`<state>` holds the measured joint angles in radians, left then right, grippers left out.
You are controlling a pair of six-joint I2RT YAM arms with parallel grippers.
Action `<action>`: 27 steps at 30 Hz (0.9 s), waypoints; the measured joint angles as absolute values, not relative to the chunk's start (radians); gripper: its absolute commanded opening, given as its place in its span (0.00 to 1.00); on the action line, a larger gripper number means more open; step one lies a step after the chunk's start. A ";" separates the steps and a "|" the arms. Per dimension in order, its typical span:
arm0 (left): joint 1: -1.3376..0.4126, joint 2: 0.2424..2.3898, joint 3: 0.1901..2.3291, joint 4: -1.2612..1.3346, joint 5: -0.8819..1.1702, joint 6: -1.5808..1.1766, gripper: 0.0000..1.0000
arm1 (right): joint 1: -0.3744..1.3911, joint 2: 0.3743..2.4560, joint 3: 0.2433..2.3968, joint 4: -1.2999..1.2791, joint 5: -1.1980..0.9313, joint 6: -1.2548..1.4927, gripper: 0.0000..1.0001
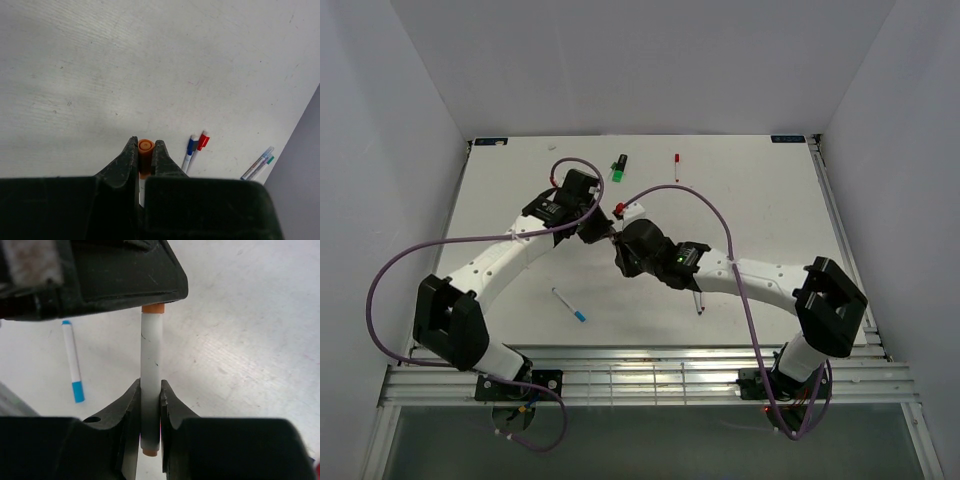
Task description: Open the pen caps
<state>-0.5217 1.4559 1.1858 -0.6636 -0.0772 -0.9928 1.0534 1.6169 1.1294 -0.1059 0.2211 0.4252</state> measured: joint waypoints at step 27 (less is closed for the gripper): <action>-0.309 1.268 1.085 -0.424 0.083 -0.880 0.00 | 0.899 1.433 0.712 0.349 -0.463 0.588 0.08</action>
<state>-0.3088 1.2682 1.0851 -0.4240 0.0834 -0.8803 0.8989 1.4326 0.7120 0.3489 -0.4633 0.5884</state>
